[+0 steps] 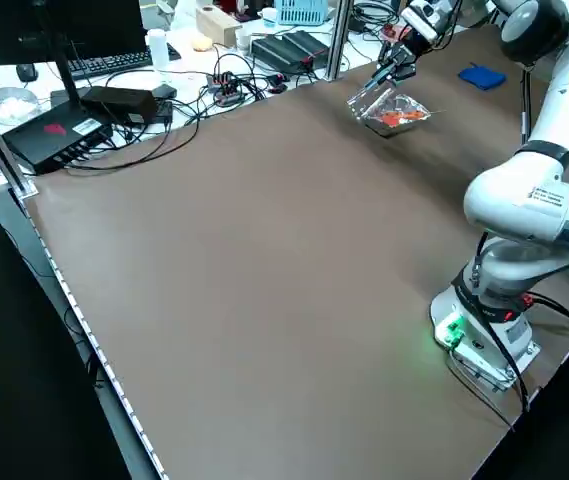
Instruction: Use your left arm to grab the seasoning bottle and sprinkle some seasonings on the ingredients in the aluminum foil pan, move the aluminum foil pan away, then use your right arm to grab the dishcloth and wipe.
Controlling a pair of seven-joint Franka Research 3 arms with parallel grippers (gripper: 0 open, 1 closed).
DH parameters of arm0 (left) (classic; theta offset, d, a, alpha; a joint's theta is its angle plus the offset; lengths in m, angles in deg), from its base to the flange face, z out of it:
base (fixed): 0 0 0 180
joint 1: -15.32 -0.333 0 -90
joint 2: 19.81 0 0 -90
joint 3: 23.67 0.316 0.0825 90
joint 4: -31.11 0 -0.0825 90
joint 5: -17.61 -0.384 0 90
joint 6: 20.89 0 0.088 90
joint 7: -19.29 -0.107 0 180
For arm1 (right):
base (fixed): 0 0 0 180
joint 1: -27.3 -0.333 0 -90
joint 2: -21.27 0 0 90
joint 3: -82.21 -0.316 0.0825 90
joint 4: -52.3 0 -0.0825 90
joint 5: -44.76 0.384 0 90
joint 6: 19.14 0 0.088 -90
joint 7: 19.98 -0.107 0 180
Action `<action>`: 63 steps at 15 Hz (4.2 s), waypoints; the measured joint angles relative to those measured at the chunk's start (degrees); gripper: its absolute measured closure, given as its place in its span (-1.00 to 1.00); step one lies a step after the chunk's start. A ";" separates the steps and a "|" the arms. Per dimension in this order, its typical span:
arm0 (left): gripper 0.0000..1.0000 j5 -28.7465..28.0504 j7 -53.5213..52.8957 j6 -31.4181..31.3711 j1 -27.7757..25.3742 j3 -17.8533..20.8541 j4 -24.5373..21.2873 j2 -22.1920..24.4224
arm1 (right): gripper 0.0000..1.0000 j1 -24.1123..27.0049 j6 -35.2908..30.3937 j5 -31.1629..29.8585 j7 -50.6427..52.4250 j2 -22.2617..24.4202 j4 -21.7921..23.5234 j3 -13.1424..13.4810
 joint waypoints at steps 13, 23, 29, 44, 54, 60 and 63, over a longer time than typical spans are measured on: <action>0.54 8.92 -5.81 -0.23 -1.01 0.78 0.72 2.47 | -1.00 -0.99 2.22 -0.19 -0.03 -6.87 0.42 0.59; 0.54 29.11 -30.76 -0.79 -16.89 0.91 -0.91 15.96 | -1.00 2.37 12.28 -0.09 1.25 -20.30 1.25 0.79; 0.54 30.87 -41.17 -10.32 -25.10 -0.85 -13.82 22.92 | -0.74 4.23 24.30 -0.06 1.43 -29.61 1.33 0.80; 0.54 38.75 -61.03 -33.80 -36.37 -3.94 -38.31 26.37 | -0.14 5.23 34.52 1.20 1.88 -39.24 1.23 0.80; 0.54 41.84 -63.09 -37.36 -37.57 -4.18 -38.70 22.62 | 0.00 5.29 34.57 1.21 1.99 -40.20 1.23 0.78; 0.54 42.06 -63.09 -39.04 -37.52 -4.65 -38.70 20.94 | 0.32 5.29 34.47 1.21 2.08 -40.60 1.25 0.78; 0.54 42.06 -63.09 -39.08 -37.52 -4.65 -38.70 20.93 | 0.44 5.29 34.46 1.21 2.09 -40.64 1.25 0.78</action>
